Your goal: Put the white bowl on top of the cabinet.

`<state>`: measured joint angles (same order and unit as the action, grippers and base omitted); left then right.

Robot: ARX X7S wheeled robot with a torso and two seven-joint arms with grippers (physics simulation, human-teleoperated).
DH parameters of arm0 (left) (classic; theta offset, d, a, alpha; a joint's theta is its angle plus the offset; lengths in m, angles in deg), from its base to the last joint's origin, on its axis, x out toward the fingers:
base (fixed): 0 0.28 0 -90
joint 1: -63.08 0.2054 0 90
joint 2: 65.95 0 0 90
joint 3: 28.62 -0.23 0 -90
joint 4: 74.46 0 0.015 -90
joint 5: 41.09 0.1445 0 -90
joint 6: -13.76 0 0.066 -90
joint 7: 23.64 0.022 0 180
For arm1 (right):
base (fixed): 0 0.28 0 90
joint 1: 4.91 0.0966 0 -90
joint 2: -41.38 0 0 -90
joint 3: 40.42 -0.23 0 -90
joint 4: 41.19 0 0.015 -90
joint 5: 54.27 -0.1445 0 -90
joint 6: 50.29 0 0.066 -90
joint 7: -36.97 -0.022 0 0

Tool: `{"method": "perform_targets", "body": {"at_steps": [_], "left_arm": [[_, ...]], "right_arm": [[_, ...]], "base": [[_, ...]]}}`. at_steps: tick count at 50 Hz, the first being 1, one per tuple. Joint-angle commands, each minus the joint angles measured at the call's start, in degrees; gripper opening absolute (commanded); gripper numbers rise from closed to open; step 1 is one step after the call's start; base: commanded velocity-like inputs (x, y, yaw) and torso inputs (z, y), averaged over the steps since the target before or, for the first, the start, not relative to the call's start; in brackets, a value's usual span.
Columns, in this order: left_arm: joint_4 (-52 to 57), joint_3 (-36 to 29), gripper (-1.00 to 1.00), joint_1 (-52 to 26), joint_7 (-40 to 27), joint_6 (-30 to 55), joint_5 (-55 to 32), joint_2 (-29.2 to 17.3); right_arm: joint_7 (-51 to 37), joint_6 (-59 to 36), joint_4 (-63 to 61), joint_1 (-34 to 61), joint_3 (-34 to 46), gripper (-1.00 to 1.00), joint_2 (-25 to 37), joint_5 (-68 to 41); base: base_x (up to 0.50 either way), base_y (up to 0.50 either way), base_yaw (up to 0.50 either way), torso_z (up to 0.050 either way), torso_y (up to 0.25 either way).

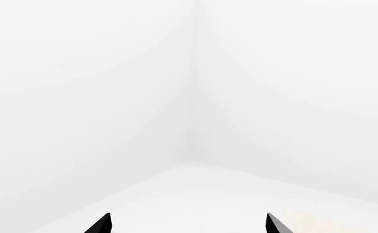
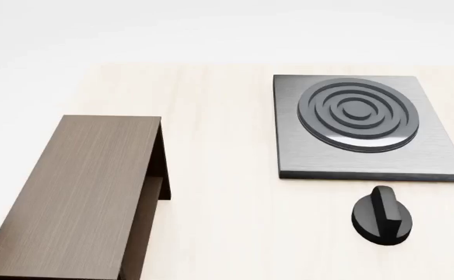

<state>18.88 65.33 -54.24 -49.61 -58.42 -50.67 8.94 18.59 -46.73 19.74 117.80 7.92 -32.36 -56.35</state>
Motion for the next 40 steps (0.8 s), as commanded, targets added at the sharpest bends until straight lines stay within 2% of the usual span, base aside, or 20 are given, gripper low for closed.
{"method": "perform_targets", "body": {"at_steps": [1, 25, 40], "left_arm": [[0.3, -0.3, 1.00, 0.1, -0.2, 0.2, 0.0, -0.2], [-0.4, -0.9, 1.00, -0.3, -0.5, -0.3, -0.2, -0.3], [-0.1, -1.0, 1.00, -0.2, -0.8, 0.1, -0.5, -0.6]], "right_arm": [[0.6, 1.3, 2.0, -0.9, -1.9, 1.00, -0.4, -0.2], [0.8, 7.3, 9.4, -0.7, 3.1, 1.00, 0.3, -0.5], [0.3, 8.7, 14.4, 0.6, -1.2, 1.00, -0.2, -0.6]], "base": [[0.00, 0.00, 0.00, 0.000, 0.000], [0.00, 0.00, 0.00, 0.000, 0.000], [0.00, 0.00, 0.00, 0.000, 0.000]]}}
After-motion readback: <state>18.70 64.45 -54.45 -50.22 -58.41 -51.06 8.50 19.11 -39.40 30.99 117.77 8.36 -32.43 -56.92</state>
